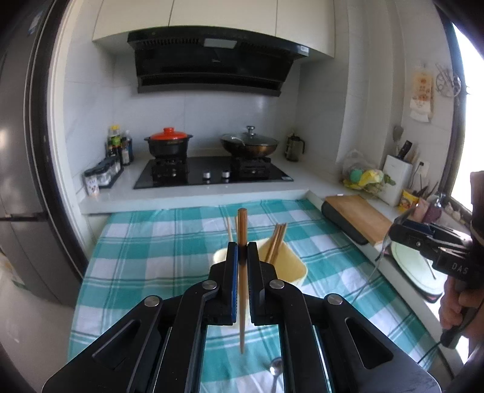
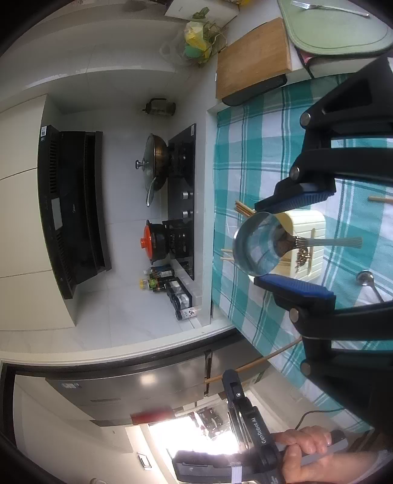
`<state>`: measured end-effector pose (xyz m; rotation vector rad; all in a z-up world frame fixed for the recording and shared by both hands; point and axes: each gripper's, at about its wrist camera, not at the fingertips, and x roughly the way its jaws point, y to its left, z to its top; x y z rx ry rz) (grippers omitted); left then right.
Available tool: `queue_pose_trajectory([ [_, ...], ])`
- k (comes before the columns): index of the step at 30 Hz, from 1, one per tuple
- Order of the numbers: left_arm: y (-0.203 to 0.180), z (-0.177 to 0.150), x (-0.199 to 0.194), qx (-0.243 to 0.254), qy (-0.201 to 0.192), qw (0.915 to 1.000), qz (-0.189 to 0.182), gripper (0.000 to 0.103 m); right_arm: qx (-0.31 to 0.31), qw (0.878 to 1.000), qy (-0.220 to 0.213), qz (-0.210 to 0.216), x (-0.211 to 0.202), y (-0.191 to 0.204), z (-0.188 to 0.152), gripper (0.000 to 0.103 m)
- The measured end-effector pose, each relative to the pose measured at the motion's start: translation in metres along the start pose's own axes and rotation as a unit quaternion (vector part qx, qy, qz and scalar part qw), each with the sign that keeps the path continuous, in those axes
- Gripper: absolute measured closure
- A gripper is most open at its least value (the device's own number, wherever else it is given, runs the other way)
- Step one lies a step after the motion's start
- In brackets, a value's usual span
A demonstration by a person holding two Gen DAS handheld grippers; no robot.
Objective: Organize utensils
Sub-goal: 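Carry the chopstick and spoon into the cream holder and open both grippers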
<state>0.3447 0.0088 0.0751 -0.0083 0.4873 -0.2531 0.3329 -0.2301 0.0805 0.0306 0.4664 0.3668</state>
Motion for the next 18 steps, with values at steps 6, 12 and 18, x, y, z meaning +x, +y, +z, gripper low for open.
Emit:
queue_pose_trajectory([
  [6,0.003,0.040,0.020,0.005,-0.013,0.9999,0.009,0.100,0.011,1.000,-0.001,0.007,0.027,-0.007,0.039,0.061],
  [12,0.002,0.075,0.040,0.004,-0.037,0.9992,0.011,0.100,0.006,1.000,-0.019,0.004,0.054,-0.007,0.077,0.061],
  [18,-0.001,0.081,0.078,-0.010,-0.030,0.9995,0.008,0.100,0.015,1.000,-0.018,0.008,0.089,-0.013,0.093,0.061],
])
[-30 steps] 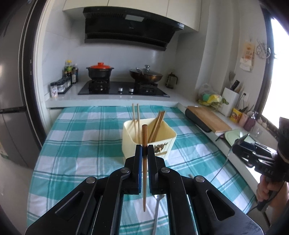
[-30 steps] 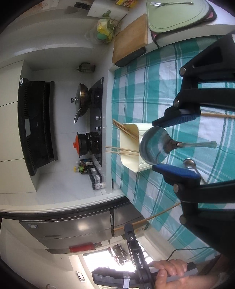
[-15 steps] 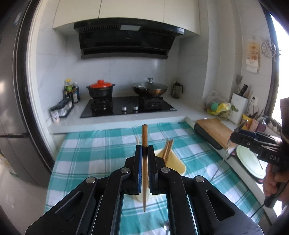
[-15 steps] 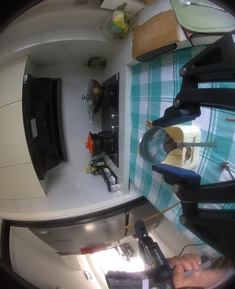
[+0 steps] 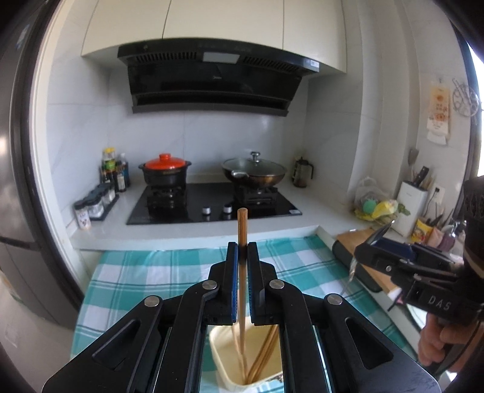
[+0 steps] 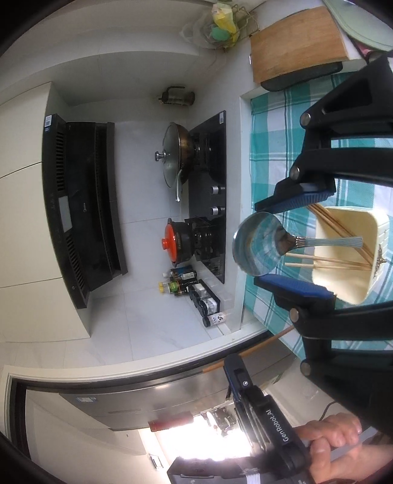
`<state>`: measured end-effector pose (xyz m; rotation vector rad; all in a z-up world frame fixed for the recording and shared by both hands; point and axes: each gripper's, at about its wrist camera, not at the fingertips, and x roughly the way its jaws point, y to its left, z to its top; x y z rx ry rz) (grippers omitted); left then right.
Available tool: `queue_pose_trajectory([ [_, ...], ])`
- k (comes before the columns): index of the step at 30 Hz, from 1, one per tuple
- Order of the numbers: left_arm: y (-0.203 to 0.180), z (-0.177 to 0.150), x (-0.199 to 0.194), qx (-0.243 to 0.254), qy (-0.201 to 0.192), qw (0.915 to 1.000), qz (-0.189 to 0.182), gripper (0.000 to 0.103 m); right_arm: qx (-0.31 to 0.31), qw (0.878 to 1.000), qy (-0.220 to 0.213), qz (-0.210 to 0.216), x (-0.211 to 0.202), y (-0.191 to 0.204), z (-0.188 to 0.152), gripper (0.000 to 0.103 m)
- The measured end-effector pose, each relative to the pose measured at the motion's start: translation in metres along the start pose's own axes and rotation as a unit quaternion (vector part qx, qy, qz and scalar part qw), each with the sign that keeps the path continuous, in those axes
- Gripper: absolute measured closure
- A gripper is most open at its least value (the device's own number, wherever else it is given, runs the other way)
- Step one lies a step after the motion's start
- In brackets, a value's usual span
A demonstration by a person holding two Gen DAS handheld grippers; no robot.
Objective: Organize utensils
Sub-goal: 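Carry the chopstick and spoon into the cream holder and open both grippers, then withdraw both grippers from the holder back over the table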
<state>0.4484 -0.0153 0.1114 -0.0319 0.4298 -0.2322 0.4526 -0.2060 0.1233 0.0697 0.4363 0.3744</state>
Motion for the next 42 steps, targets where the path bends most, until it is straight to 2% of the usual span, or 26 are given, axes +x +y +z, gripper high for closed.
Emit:
queue_pose_trajectory([
  [6,0.004,-0.024,0.045,-0.013,0.041,0.9991,0.002,0.100,0.023,0.999,0.040,0.008,0.045,-0.012,-0.018,0.061],
  [16,0.010,-0.070,0.105,-0.025,0.123,0.9919,0.017,0.100,0.060,0.987,0.151,-0.002,0.126,-0.034,-0.077,0.061],
  [23,0.012,-0.080,0.128,-0.027,0.144,0.9888,0.029,0.098,0.068,0.979,0.191,-0.023,0.161,-0.040,-0.094,0.060],
  [24,0.013,-0.080,0.129,-0.031,0.146,0.9883,0.029,0.096,0.071,0.978,0.192,-0.025,0.163,-0.042,-0.095,0.060],
  [26,0.018,-0.080,0.125,-0.041,0.149,0.9876,0.027,0.073,0.076,0.977,0.195,-0.031,0.165,-0.043,-0.095,0.060],
  [28,0.022,-0.080,0.117,-0.046,0.144,0.9880,0.031,0.060,0.081,0.977,0.194,-0.034,0.161,-0.046,-0.091,0.059],
  [30,0.028,-0.079,0.102,-0.045,0.142,0.9882,0.035,0.056,0.081,0.979,0.185,-0.032,0.151,-0.047,-0.084,0.058],
  [32,0.033,-0.082,0.085,-0.039,0.146,0.9878,0.038,0.045,0.074,0.982,0.174,-0.031,0.134,-0.047,-0.078,0.058],
  [35,0.039,-0.095,0.047,-0.018,0.156,0.9864,0.051,0.036,0.058,0.984,0.163,-0.032,0.098,-0.044,-0.074,0.055],
  [39,0.042,-0.138,-0.010,0.013,0.179,0.9823,0.051,0.028,0.020,0.985,0.171,-0.031,0.034,-0.038,-0.091,0.053],
  [42,0.038,-0.186,-0.047,0.024,0.203,0.9780,0.040,0.024,-0.003,0.981,0.190,-0.028,-0.014,-0.035,-0.123,0.052],
])
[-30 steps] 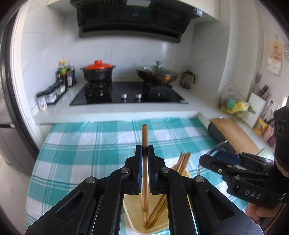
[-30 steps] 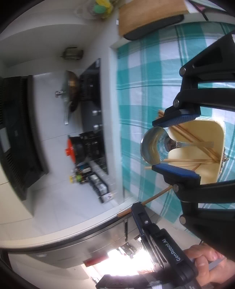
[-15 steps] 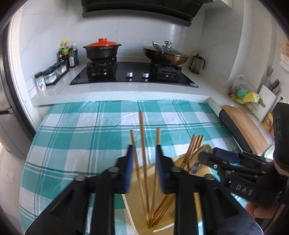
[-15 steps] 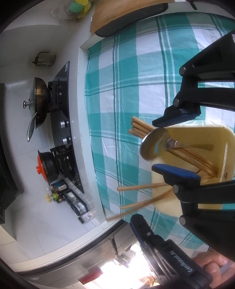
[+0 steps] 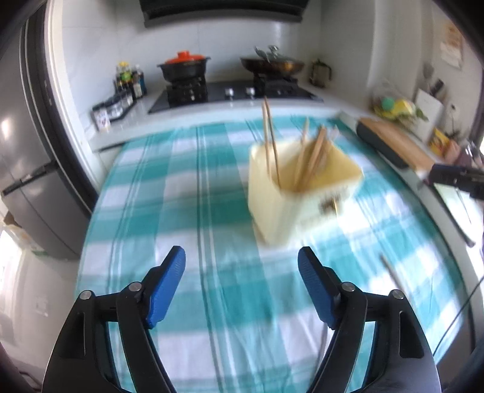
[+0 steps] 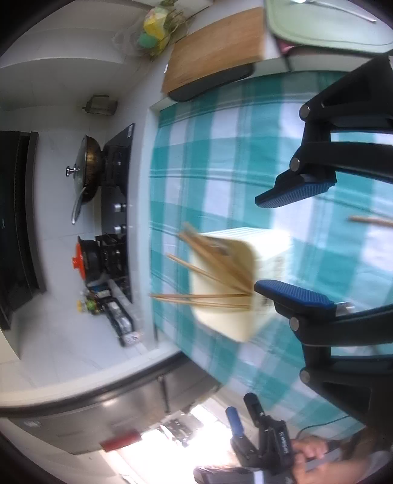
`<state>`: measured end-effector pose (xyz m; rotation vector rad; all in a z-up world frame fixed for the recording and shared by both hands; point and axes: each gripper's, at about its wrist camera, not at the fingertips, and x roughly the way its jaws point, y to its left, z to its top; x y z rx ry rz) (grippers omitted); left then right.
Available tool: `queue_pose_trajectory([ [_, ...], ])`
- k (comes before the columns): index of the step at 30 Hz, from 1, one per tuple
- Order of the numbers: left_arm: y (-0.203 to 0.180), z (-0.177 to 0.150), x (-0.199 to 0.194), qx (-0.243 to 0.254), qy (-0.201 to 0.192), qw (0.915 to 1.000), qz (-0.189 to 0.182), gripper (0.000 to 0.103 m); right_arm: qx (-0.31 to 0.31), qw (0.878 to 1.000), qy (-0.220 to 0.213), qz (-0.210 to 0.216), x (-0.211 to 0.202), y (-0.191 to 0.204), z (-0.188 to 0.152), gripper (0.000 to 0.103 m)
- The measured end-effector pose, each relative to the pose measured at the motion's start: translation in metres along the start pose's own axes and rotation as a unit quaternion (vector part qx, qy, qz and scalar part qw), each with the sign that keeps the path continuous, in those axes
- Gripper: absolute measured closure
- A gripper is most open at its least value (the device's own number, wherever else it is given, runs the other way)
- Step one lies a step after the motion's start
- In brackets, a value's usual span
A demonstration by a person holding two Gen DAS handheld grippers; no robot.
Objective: Organize utensils
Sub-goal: 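Withdraw both grippers from the holder back over the table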
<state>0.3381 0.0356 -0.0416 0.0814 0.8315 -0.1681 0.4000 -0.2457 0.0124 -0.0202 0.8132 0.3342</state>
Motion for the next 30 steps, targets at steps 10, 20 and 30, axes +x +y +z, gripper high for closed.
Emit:
queue_pose_trajectory([
  [10,-0.070,-0.154,-0.014,-0.014,0.035,0.9988,-0.030,0.024,-0.042,0.992,0.026,-0.119,-0.049,0.025,-0.197,0.052],
  [20,-0.104,-0.181,-0.031,0.013,0.009,0.9991,-0.040,0.024,-0.015,0.990,0.014,-0.141,-0.058,0.062,-0.274,0.052],
  [30,-0.101,-0.193,-0.053,-0.020,-0.009,0.9990,-0.039,0.021,-0.029,0.987,-0.012,-0.158,-0.084,0.079,-0.281,0.052],
])
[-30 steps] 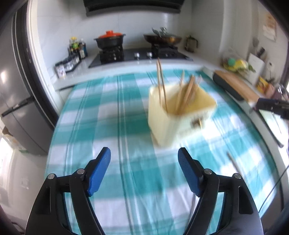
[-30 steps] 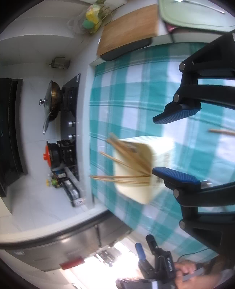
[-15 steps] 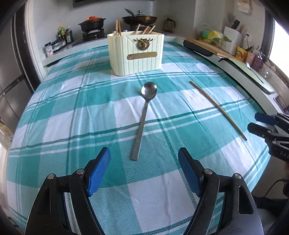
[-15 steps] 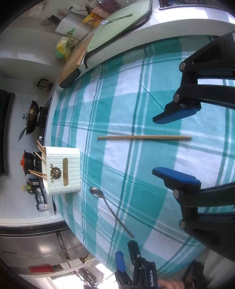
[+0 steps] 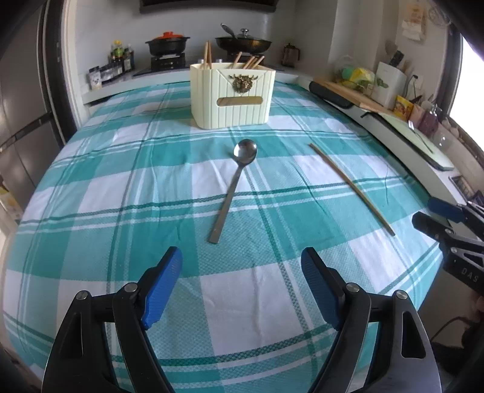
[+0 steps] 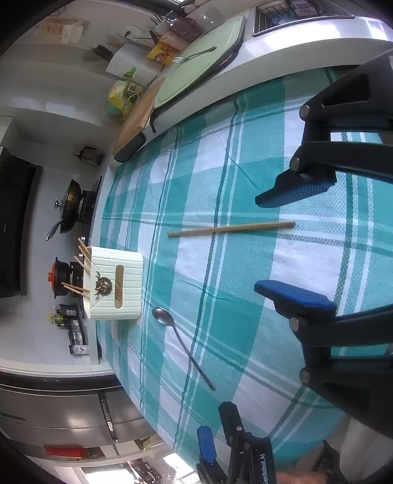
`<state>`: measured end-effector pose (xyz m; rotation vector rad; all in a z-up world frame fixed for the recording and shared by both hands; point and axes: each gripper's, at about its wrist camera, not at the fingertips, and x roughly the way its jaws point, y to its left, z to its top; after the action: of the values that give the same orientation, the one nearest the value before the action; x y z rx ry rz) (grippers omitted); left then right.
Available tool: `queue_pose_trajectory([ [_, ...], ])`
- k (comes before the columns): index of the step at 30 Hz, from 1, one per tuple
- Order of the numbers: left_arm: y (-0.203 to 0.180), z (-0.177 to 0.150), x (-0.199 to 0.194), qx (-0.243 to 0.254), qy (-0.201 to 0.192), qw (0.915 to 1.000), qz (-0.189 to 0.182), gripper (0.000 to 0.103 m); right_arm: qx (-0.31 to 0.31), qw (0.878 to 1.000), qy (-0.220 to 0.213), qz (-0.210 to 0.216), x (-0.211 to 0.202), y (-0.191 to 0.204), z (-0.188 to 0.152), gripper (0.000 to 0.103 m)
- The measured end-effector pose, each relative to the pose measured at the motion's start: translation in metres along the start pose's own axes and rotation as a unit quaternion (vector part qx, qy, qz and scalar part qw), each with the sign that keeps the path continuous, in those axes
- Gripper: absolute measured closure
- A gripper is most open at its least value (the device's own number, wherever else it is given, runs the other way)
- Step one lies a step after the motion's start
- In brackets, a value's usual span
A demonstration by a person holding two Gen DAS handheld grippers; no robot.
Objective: Organize utensils
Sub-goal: 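Withdraw both grippers from the holder back over the table, then grasp the steel spoon by its bowl with the left gripper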
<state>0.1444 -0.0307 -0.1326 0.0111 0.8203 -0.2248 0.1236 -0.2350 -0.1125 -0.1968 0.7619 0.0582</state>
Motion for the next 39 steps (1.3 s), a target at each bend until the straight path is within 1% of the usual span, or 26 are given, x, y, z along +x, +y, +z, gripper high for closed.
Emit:
queue_pose_trajectory([
  [4,-0.004,0.005,-0.003,0.008,-0.010,0.9999,0.009,0.019,0.007,1.000,-0.006,-0.010,-0.005,-0.009,-0.001,0.052],
  [7,-0.003,0.007,-0.003,0.007,-0.009,0.9998,0.013,0.019,0.011,1.000,-0.009,-0.019,-0.004,-0.014,-0.002,0.052],
  [14,0.007,0.003,-0.003,0.002,-0.003,0.9994,0.035,0.019,0.014,1.000,-0.012,-0.019,0.001,-0.018,-0.001,0.052],
  [20,0.020,0.011,0.006,-0.002,0.003,0.9989,0.046,0.017,0.002,1.000,-0.005,-0.015,0.013,-0.015,0.006,0.052],
  [23,0.021,0.020,0.018,0.016,0.010,0.9988,0.045,0.017,-0.001,1.000,-0.003,-0.014,0.021,-0.017,0.012,0.052],
  [26,0.020,0.031,0.028,0.049,0.014,0.9980,0.038,0.017,0.013,1.000,0.000,-0.013,0.029,-0.028,0.018,0.052],
  [30,0.014,0.046,0.048,0.084,0.028,0.9961,0.001,0.017,0.034,0.999,0.018,-0.005,0.048,-0.044,0.025,0.052],
  [33,0.007,0.061,0.072,0.108,0.037,0.9933,-0.020,0.017,0.039,0.999,0.025,0.017,0.059,-0.047,0.031,0.052],
  [35,0.004,0.074,0.095,0.109,0.049,0.9927,-0.019,0.017,0.041,0.998,0.029,0.029,0.068,-0.047,0.036,0.052],
  [37,0.003,0.088,0.117,0.100,0.062,0.9927,-0.026,0.017,0.048,0.998,0.031,0.037,0.074,-0.047,0.040,0.052],
  [39,-0.003,0.099,0.137,0.096,0.074,0.9924,-0.022,0.018,0.060,0.997,0.031,0.047,0.077,-0.048,0.043,0.052],
])
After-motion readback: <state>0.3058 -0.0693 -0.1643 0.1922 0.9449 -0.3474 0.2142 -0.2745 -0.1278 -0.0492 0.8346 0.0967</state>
